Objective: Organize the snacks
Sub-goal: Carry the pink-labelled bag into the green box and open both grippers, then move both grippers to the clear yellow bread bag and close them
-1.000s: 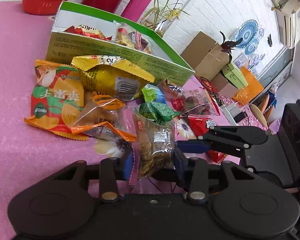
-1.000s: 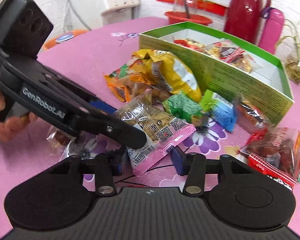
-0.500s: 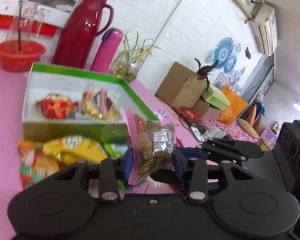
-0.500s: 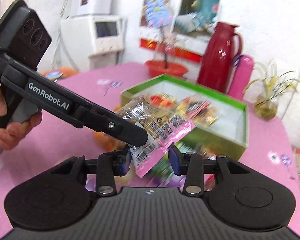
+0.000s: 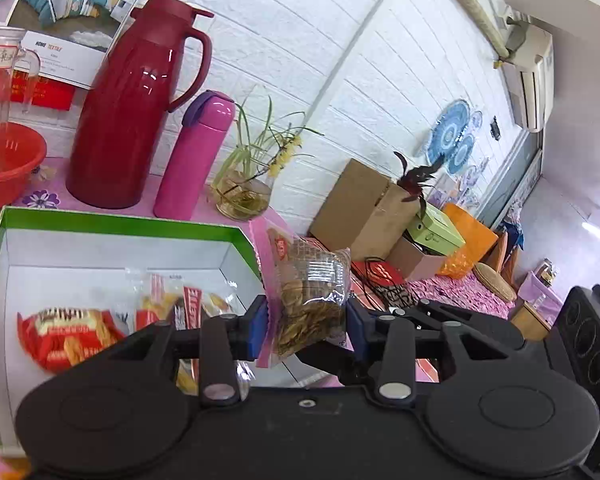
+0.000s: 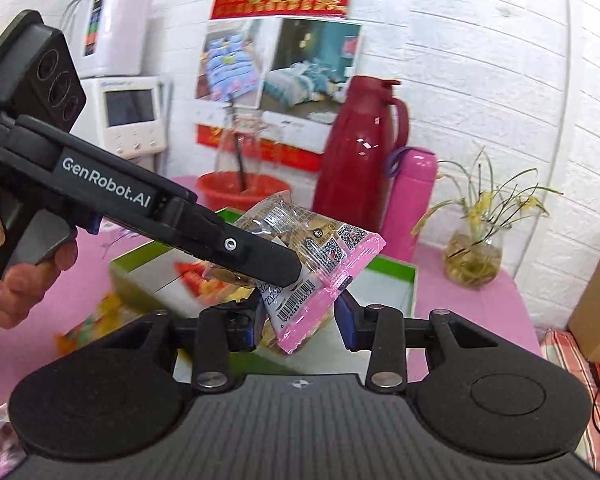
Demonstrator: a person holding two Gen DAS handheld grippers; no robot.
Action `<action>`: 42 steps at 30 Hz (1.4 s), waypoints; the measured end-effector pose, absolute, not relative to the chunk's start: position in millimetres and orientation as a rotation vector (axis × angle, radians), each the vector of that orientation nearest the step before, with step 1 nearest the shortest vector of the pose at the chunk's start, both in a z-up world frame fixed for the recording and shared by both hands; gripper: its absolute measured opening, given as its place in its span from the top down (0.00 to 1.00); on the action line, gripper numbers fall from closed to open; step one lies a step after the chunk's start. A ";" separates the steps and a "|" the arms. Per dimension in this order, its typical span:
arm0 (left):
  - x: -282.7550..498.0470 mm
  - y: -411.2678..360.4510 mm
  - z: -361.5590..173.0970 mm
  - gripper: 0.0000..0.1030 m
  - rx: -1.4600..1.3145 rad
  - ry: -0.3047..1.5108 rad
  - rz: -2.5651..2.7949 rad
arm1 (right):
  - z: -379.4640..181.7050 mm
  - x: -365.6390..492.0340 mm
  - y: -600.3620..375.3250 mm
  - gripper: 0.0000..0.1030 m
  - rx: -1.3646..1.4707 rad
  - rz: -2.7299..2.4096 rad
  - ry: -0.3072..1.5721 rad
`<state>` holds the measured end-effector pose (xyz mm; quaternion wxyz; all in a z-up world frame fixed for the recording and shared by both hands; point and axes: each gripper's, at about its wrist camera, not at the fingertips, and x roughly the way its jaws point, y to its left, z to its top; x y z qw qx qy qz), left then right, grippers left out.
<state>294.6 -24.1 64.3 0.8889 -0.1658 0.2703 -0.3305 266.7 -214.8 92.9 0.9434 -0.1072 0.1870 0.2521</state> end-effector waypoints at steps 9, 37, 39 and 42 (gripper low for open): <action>314.5 -5.8 41.1 0.00 -0.388 0.548 -0.520 | 48.4 288.8 -195.8 0.00 -0.362 0.415 0.381; 110.5 -17.5 62.9 0.00 -0.199 0.567 -0.615 | 96.8 91.1 -225.9 0.00 -0.201 0.564 0.494; 96.3 -15.6 54.2 0.00 -0.189 0.578 -0.619 | 88.1 75.4 -232.2 0.00 -0.212 0.549 0.515; 81.8 -15.2 38.5 0.00 -0.186 0.618 -0.616 | 75.2 57.0 -244.8 0.00 -0.204 0.525 0.550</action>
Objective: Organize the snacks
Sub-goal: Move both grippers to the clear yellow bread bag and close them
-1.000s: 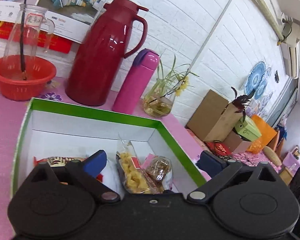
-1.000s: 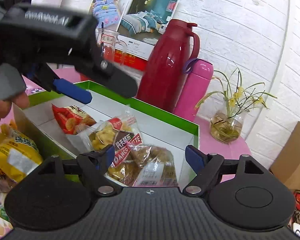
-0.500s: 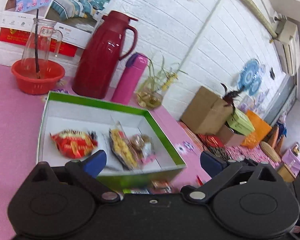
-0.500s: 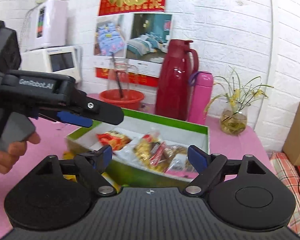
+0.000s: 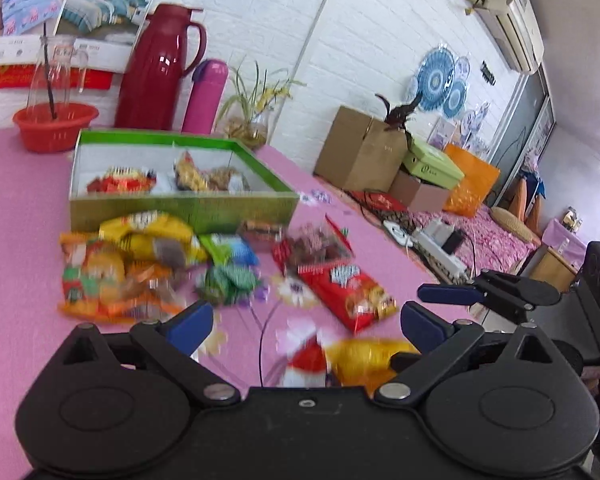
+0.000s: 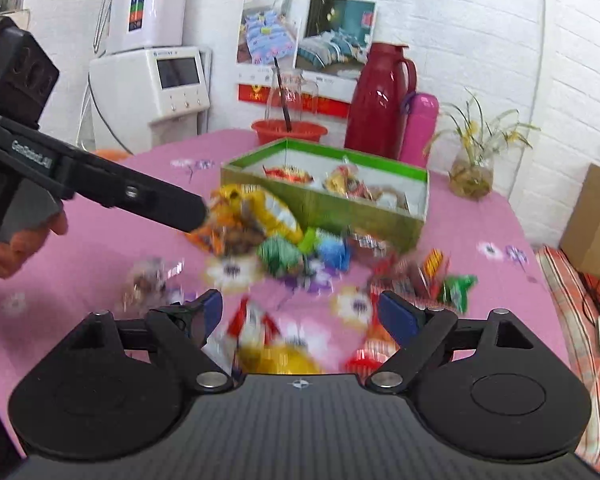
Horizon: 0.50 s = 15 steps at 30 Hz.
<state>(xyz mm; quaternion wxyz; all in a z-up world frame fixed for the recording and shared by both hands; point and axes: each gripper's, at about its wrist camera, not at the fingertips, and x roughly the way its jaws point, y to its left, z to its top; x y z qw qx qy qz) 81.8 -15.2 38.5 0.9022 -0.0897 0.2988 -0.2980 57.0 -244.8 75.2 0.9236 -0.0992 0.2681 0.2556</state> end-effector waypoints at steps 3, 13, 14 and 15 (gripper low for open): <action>73.6 -19.5 23.3 0.00 -0.210 0.666 -0.640 | 63.8 45.1 -255.5 0.00 -0.187 0.508 0.580; 54.0 -48.0 8.7 0.00 -0.199 0.710 -0.744 | 34.0 41.9 -264.7 0.00 -0.203 0.479 0.616; 52.1 -51.0 9.5 0.00 -0.193 0.706 -0.759 | 32.6 42.6 -263.3 0.00 -0.216 0.478 0.610; 51.0 -53.6 9.6 0.01 -0.191 0.704 -0.770 | 31.3 43.5 -262.1 0.00 -0.226 0.480 0.605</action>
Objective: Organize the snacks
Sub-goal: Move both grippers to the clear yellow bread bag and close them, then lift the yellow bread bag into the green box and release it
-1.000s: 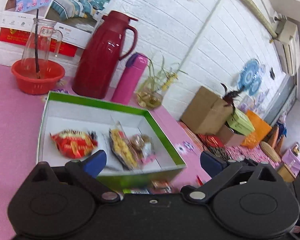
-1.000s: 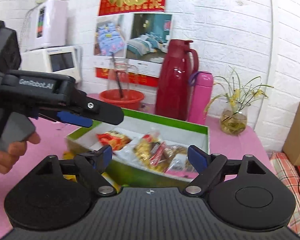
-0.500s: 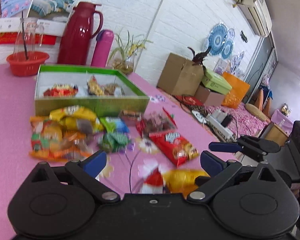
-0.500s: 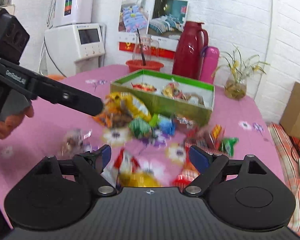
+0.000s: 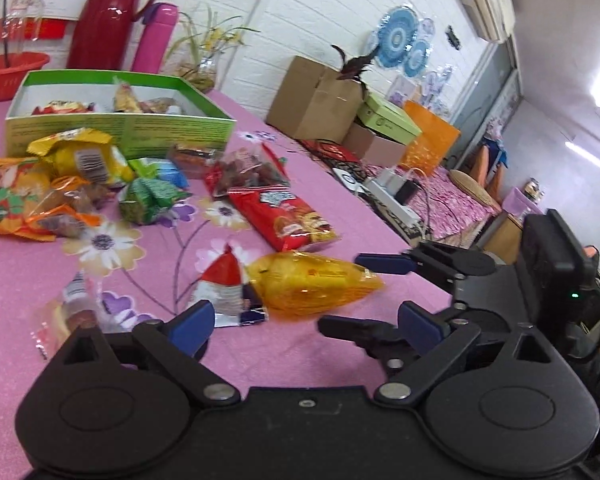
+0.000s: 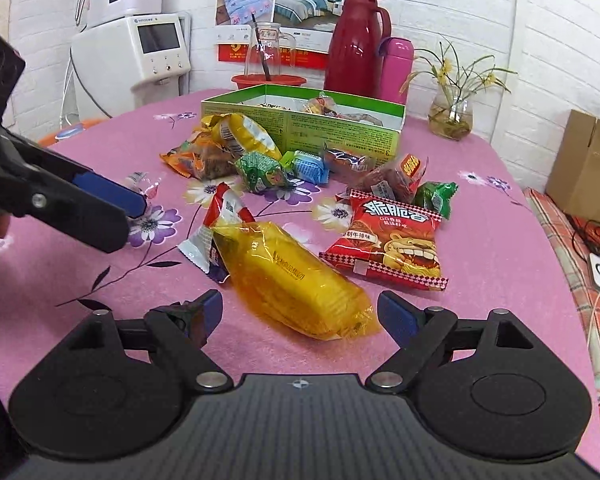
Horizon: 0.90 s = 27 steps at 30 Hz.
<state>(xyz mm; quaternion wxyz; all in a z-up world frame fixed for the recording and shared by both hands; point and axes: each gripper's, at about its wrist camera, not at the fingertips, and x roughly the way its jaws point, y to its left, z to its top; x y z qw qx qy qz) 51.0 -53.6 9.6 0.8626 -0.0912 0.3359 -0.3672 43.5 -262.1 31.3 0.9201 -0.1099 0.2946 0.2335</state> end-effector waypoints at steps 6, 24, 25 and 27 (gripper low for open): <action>68.2 -69.5 3.6 0.22 -0.232 0.726 -0.783 | 26.3 39.1 -256.9 0.00 -0.238 0.553 0.597; 116.0 -93.8 -15.3 0.91 -0.198 0.804 -0.714 | 23.4 59.0 -269.9 0.22 -0.155 0.505 0.582; 117.1 -92.1 -14.3 0.91 -0.210 0.800 -0.720 | 25.1 59.5 -270.7 0.25 -0.153 0.494 0.580; 117.2 -87.7 -10.8 0.92 -0.240 0.789 -0.719 | 28.6 59.8 -273.9 0.27 -0.138 0.490 0.575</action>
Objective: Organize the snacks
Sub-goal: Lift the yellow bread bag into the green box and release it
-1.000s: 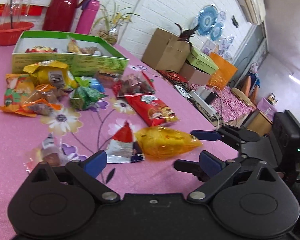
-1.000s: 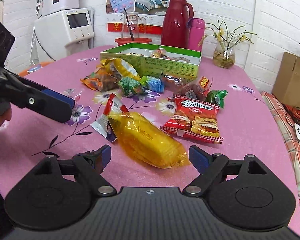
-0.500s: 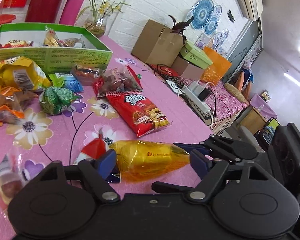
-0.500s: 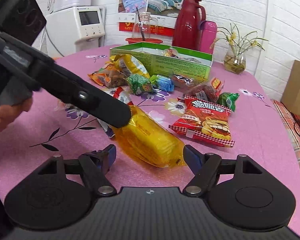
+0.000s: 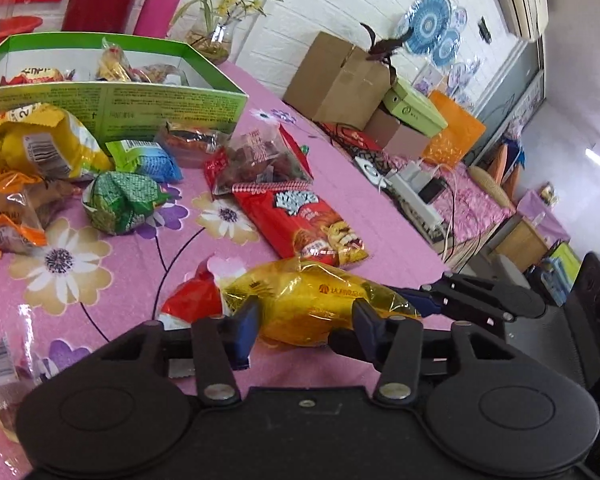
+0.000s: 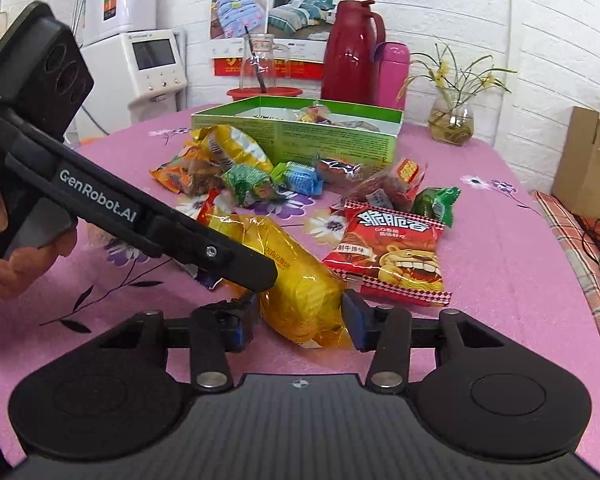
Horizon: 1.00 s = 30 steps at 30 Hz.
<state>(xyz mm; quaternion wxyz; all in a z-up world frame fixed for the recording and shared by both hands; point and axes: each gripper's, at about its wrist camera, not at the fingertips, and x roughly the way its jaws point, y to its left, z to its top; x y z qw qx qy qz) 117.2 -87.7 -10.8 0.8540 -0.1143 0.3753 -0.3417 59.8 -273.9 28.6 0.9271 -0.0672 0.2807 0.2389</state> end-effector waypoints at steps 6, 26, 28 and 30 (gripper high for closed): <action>108.0 -72.9 15.6 0.94 -0.253 0.692 -0.707 | 51.3 56.8 -268.2 0.31 -0.173 0.492 0.501; 202.1 44.4 79.7 0.94 -0.344 0.487 -0.473 | 102.6 197.1 -159.6 0.33 -0.188 0.638 0.292; 216.4 50.9 78.0 0.93 -0.347 0.482 -0.455 | 101.1 215.4 -153.9 0.33 -0.177 0.645 0.297; 228.3 57.4 74.5 0.94 -0.351 0.482 -0.439 | 97.0 230.3 -150.2 0.33 -0.168 0.654 0.302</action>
